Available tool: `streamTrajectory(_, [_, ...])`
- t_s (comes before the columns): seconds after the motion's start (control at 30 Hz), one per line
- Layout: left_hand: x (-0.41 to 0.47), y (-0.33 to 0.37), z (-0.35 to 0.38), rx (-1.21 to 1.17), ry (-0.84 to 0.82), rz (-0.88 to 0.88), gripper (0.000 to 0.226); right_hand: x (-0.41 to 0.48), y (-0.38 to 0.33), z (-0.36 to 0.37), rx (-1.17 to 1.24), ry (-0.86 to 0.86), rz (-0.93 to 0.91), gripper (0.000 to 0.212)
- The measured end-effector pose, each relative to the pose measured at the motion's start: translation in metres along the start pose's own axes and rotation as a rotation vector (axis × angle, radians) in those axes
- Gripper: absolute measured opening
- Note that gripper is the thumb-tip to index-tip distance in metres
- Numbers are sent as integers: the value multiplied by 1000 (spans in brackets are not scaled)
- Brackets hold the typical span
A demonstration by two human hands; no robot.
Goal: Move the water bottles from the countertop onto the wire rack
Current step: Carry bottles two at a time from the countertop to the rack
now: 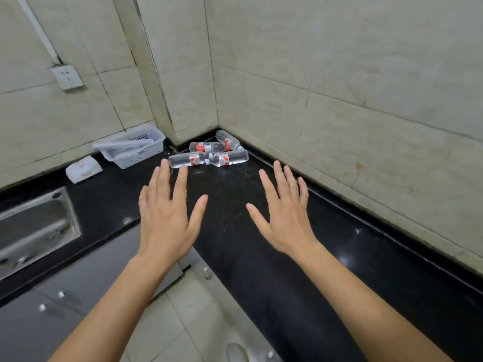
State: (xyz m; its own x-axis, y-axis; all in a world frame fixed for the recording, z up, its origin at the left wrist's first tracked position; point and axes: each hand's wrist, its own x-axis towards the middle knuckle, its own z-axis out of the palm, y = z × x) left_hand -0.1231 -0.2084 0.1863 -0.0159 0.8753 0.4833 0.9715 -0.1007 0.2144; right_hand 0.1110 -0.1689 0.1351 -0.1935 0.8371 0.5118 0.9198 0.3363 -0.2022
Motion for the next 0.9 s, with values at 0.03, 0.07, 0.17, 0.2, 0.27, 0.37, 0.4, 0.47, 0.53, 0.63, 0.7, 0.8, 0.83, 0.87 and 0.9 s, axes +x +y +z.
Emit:
streamTrajectory(0.03, [17, -10, 9, 6, 3, 9, 72, 19, -1, 13, 2, 7, -9, 73])
streamTrajectory(0.07, [36, -19, 19, 14, 2, 17, 71, 38, -1, 27, 5, 14, -17, 73])
streamTrajectory(0.17, [99, -42, 46, 24, -16, 9, 68, 97, 2, 63, 30, 25, 16, 73])
streamTrajectory(0.2, [120, -49, 54, 13, -25, -3, 65, 115, 2, 73, 43, 22, 35, 73])
streamTrajectory(0.27, [159, -60, 68, -14, -58, -12, 67, 150, 4, 93, 55, 6, 47, 73])
streamTrajectory(0.37, [209, -78, 87, 8, -95, 26, 69, 201, 7, 120, 55, -24, 40, 73])
streamTrajectory(0.4, [223, -86, 94, 10, -100, 27, 69, 217, 7, 130, 51, -36, 47, 73])
streamTrajectory(0.47, [248, -103, 109, 4, -110, 19, 68, 243, 8, 150, 38, -64, 60, 73])
streamTrajectory(0.53, [271, -121, 130, 10, -129, 23, 68, 265, 10, 172, 31, -99, 65, 73])
streamTrajectory(0.63, [300, -144, 168, 10, -181, 33, 68, 288, 16, 210, 9, -147, 54, 74])
streamTrajectory(0.7, [317, -159, 198, 8, -240, 67, 70, 296, 21, 235, -45, -185, 82, 76])
streamTrajectory(0.8, [342, -189, 250, 30, -352, 114, 74, 310, 28, 270, -90, -275, 174, 82])
streamTrajectory(0.83, [350, -202, 268, 33, -397, 116, 76, 315, 31, 282, -107, -323, 206, 84])
streamTrajectory(0.87, [360, -214, 285, 33, -444, 122, 77, 319, 34, 294, -124, -373, 240, 87])
streamTrajectory(0.9, [369, -228, 303, 32, -488, 134, 79, 324, 37, 306, -135, -415, 278, 90])
